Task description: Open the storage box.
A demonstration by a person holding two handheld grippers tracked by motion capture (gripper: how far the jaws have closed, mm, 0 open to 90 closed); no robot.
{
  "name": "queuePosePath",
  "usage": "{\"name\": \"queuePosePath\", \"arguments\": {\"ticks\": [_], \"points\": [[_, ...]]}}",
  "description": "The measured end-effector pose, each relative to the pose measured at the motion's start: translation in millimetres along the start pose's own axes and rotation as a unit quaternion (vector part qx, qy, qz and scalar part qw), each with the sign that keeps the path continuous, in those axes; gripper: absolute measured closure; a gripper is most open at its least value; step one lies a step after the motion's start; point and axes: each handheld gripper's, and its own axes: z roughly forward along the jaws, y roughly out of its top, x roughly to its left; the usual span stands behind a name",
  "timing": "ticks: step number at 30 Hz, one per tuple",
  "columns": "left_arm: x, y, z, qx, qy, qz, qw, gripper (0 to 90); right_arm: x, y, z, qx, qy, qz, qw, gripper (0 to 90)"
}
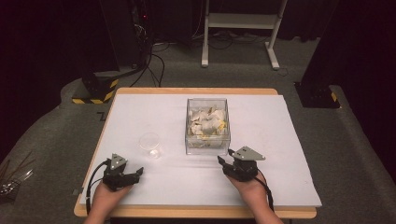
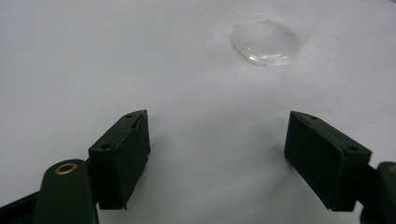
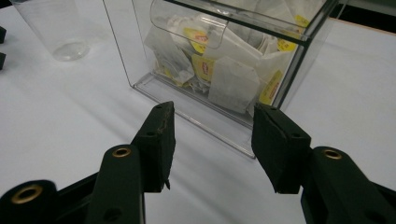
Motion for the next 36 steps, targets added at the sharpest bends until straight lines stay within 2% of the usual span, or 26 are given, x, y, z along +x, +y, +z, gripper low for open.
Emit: {"name": "queuePosePath", "arguments": {"ticks": [11, 20, 29, 36], "points": [[-0.7, -0.3, -0.1, -0.001, 0.003, 0.000, 1.0000, 22.4, 2.1, 7.9, 9.4, -0.013, 0.009, 0.012, 0.9998, 48.0], [-0.6, -0.2, 0.0, 0.000, 0.002, -0.001, 1.0000, 22.4, 0.1, 12.6, 23.8, -0.011, -0.003, 0.020, 0.9997, 47.0], [-0.2, -0.1, 0.0, 0.000, 0.002, 0.001, 1.0000, 22.3, 3.7, 19.1, 36.1, -0.018, -0.008, 0.009, 0.9998, 48.5], [-0.1, 0.0, -0.1, 0.000, 0.001, 0.001, 1.0000, 22.3, 6.0, 23.6, 45.0, -0.025, 0.000, 0.006, 0.9997, 52.2]]}}
